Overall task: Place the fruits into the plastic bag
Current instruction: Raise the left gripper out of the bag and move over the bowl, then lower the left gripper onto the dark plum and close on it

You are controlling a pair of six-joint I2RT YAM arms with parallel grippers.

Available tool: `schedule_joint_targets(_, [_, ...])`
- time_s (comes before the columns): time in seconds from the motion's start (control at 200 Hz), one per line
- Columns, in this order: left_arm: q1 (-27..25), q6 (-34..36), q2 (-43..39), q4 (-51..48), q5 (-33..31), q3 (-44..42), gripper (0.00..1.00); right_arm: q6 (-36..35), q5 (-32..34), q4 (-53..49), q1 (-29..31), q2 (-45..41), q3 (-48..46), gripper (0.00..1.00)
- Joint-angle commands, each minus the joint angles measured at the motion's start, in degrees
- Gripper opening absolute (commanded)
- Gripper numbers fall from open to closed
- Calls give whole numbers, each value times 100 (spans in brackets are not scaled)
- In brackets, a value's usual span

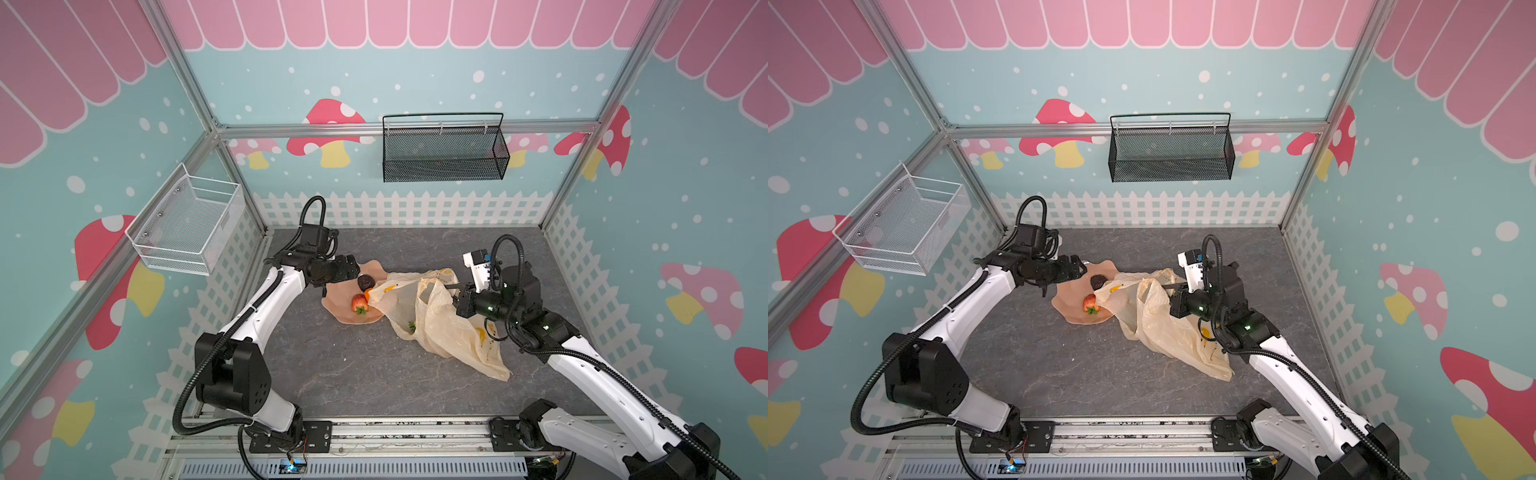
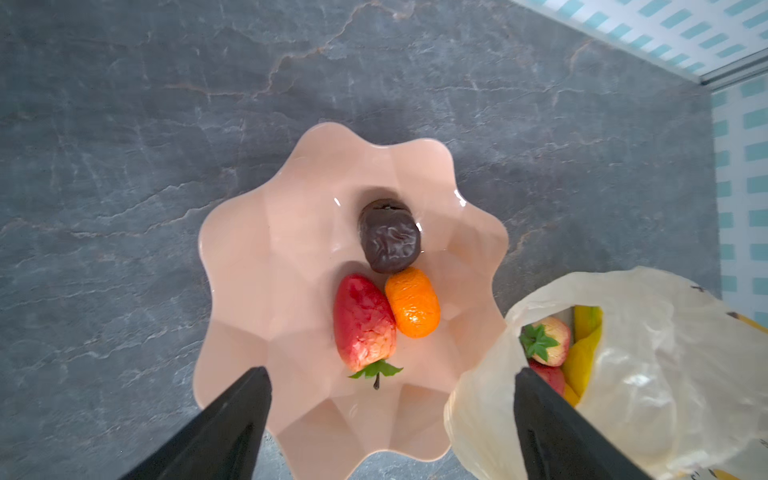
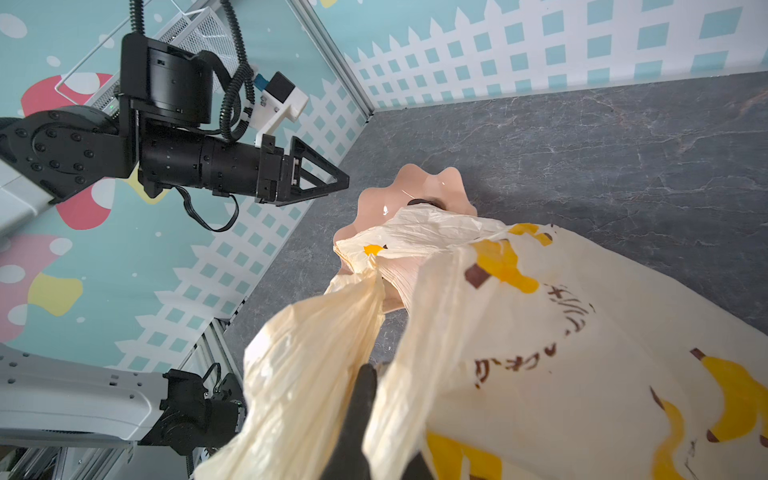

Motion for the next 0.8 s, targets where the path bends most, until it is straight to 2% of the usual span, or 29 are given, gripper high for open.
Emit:
schedule_joint_targets(0.0, [-215, -209, 272, -394, -717, 315, 95, -49, -46, 108, 33, 12, 70, 0])
schedule_joint_targets(0.07, [-345, -300, 574, -413, -829, 444, 99, -48, -46, 108, 34, 3, 65, 0])
schedule_joint_targets(0.27, [-782, -576, 1531, -481, -1230, 1045, 99, -45, -12, 108, 28, -32, 53, 0])
schedule_joint_targets(0.55, [-884, -983, 2554, -481, -1536, 1689, 96, -22, -11, 108, 31, -99, 5, 0])
schedule_joint_targets(0.795, [-887, -1169, 3084, -473, -1464, 1986, 91, -15, -10, 117, 28, -152, -52, 0])
